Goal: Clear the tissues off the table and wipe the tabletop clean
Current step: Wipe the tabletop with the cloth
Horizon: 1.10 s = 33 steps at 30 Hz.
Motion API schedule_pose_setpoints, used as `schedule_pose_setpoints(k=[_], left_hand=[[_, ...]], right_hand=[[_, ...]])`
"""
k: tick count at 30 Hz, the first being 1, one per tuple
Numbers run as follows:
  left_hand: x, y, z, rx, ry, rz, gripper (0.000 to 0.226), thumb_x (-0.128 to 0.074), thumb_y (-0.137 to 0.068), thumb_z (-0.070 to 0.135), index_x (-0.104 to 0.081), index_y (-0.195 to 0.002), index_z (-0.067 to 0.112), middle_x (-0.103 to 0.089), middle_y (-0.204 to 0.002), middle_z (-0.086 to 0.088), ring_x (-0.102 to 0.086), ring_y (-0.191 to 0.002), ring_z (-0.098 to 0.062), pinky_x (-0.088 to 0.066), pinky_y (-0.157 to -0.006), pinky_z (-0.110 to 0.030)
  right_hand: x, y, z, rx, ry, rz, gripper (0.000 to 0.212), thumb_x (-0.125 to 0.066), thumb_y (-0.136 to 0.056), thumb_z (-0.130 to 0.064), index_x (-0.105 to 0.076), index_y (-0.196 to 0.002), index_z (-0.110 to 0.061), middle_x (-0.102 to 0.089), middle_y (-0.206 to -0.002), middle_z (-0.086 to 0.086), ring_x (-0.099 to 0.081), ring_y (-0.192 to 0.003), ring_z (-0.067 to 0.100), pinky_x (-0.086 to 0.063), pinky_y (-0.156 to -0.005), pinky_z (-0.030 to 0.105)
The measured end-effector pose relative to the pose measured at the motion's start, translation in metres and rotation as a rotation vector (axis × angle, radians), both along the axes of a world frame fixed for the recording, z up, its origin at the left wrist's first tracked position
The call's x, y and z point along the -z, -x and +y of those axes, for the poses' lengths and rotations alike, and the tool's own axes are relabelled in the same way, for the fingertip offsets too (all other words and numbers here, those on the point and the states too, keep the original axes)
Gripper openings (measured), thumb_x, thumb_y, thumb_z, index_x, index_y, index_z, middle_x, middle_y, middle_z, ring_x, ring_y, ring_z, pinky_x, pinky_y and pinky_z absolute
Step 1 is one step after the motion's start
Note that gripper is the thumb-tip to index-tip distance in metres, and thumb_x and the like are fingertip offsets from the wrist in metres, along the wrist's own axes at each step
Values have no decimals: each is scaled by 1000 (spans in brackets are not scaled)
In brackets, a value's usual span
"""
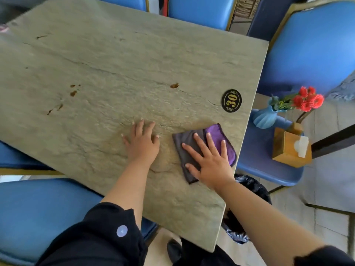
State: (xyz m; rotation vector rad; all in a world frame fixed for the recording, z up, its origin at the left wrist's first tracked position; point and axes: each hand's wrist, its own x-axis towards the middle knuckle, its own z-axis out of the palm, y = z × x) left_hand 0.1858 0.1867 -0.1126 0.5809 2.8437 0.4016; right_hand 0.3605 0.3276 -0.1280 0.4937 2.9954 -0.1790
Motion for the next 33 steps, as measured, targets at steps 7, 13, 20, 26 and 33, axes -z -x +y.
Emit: schedule_pose_setpoints(k=[7,13,20,26,33], left_hand=[[5,47,23,-19,12,87,46,-37,-100,36,-34,-145,41,-17,-160,7,-14,-148,-21,-7,-118,-56],[15,86,46,-129,7,115,54,-28,-100,33,-16,-153,33,-6,-163,7,1,-150,-14,0,-114,-63],[29,88,47,-131,72,192,59,-15,-96,38,-7,-154,32,-3,-163,11,6,-150,-12,0,-115,-64],[25,88,46,-135,26,213,63,-18,-90,31,-27,-151,19,-21,-160,8,-14,-149,-12,-9,-115,-64],[23,88,49,-114,125,180,67,-1,-89,37,-6,-154,24,1,-162,12,6,-149,-11,4,-116,-61]], right_hand=[[-5,109,8,-6,42,-36,60,-13,-94,-62,7,-149,-48,17,-162,-2,21,-146,32,8,-110,69],[2,144,98,-189,-14,-38,61,-6,-87,-69,2,-146,-54,7,-162,-11,15,-148,25,3,-114,65],[-7,265,88,220,98,-65,61,-13,-94,-63,3,-150,-46,15,-162,-2,21,-146,35,10,-109,70],[-3,222,95,-485,32,-57,61,-7,-88,-69,1,-146,-54,12,-161,-15,21,-147,22,10,-115,61],[-5,255,110,198,75,-50,60,-12,-93,-65,3,-149,-49,13,-162,-9,19,-147,27,9,-112,65]])
